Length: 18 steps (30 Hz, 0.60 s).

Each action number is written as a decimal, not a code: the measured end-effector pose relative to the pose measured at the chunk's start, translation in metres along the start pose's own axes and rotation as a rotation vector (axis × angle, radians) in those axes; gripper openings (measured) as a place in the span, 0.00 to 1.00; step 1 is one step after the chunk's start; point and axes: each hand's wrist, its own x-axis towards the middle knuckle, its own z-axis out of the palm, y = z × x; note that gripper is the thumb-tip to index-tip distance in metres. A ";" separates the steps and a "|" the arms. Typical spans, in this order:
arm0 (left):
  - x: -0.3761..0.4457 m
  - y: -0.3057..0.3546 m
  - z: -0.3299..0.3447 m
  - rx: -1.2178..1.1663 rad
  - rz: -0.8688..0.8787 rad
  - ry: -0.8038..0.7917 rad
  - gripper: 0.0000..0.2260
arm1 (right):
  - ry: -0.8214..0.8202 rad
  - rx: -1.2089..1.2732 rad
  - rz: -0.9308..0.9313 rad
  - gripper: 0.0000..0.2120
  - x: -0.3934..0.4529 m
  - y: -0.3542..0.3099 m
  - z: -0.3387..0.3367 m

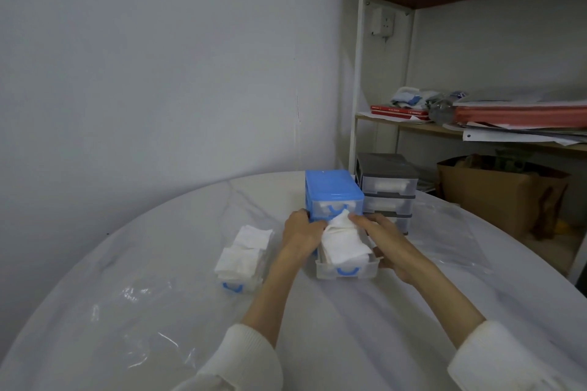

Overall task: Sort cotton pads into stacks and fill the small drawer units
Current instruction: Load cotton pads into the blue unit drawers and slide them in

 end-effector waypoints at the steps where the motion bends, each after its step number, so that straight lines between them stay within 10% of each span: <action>1: 0.000 0.001 -0.001 -0.019 -0.010 -0.016 0.12 | 0.033 -0.005 -0.014 0.21 0.001 0.000 0.002; 18: -0.003 0.004 -0.007 -0.069 -0.017 -0.092 0.16 | 0.149 0.007 0.028 0.19 0.019 0.009 0.010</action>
